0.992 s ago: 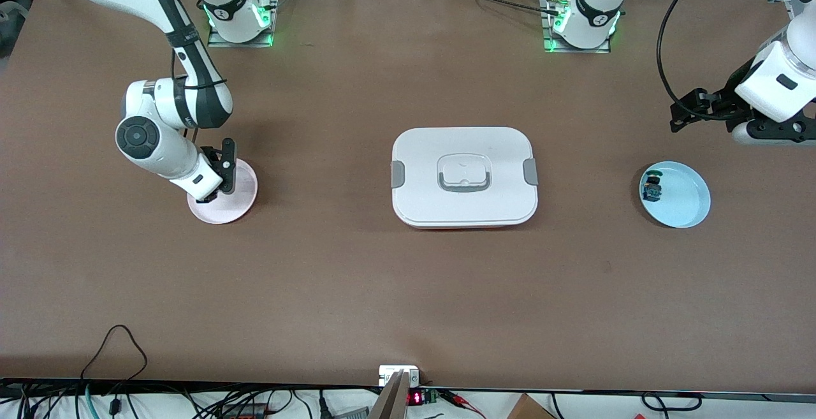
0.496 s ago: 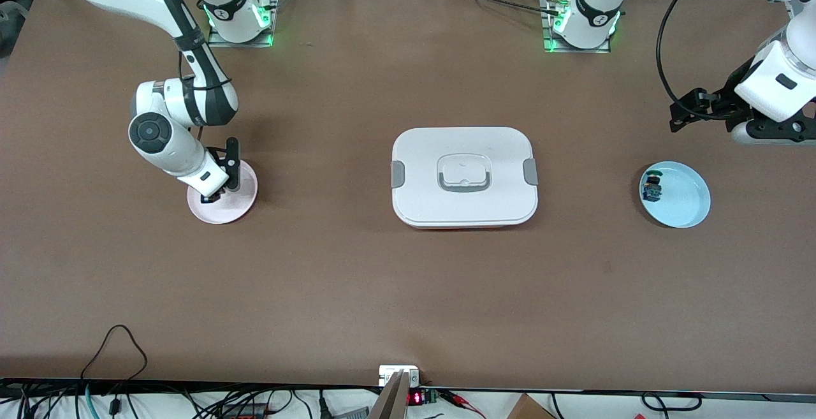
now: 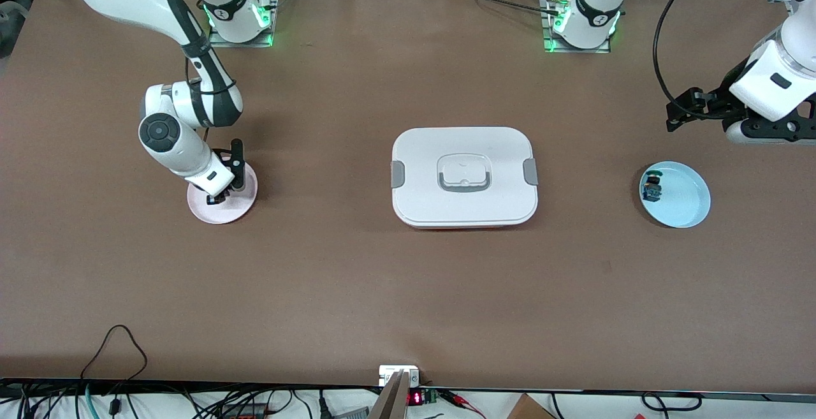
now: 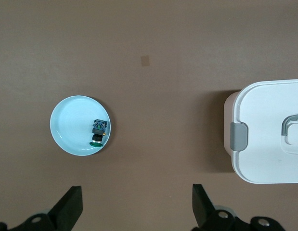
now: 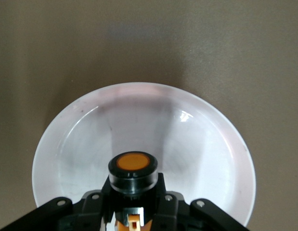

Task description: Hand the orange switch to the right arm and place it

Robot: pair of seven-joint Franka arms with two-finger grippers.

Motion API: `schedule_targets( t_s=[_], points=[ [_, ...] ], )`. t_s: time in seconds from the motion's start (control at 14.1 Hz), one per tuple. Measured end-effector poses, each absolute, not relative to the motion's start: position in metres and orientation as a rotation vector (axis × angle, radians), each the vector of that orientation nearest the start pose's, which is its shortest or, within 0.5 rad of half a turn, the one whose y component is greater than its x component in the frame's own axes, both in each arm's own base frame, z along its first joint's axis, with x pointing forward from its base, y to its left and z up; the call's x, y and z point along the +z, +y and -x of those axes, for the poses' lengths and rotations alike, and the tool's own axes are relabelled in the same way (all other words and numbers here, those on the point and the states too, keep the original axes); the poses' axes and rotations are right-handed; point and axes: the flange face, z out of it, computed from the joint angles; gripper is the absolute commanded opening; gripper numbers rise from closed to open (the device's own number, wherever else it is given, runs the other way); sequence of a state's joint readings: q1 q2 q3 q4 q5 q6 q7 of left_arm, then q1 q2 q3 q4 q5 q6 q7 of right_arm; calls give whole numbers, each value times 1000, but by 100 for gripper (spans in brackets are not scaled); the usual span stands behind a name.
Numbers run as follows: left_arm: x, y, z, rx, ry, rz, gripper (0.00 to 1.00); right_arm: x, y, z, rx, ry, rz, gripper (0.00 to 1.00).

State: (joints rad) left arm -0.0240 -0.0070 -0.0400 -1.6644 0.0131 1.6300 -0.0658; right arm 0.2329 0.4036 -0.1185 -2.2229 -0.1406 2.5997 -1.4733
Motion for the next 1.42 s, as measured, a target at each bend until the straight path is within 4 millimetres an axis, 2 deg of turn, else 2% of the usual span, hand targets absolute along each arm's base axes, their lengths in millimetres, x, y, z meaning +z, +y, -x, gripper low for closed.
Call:
schedule_targets(
  t_s=[0.07,0.14,0.43,0.64,1.13,1.35,1.42],
  points=[
    [589,-34,-554,41,-1,3126,100,188,64,-541,-141,2320,-1999,50],
    [589,-34,-554,41,-2,3126,100,186,63,-540,-139,2320,-1998,100],
    [589,-34,-554,41,-2,3126,100,191,63,-541,-127,2316,-1996,100],
    [589,-34,-554,41,-2,3126,100,211,64,-546,-92,2301,-1989,100],
    [589,-35,-554,40,1,3126,100,296,65,-560,-72,2268,-2009,100],
    [589,-36,-554,40,1,3126,100,334,66,-571,-24,2234,-2096,100],
    [589,-36,-554,40,2,3126,100,357,68,-581,27,2213,-2147,100]
  ],
)
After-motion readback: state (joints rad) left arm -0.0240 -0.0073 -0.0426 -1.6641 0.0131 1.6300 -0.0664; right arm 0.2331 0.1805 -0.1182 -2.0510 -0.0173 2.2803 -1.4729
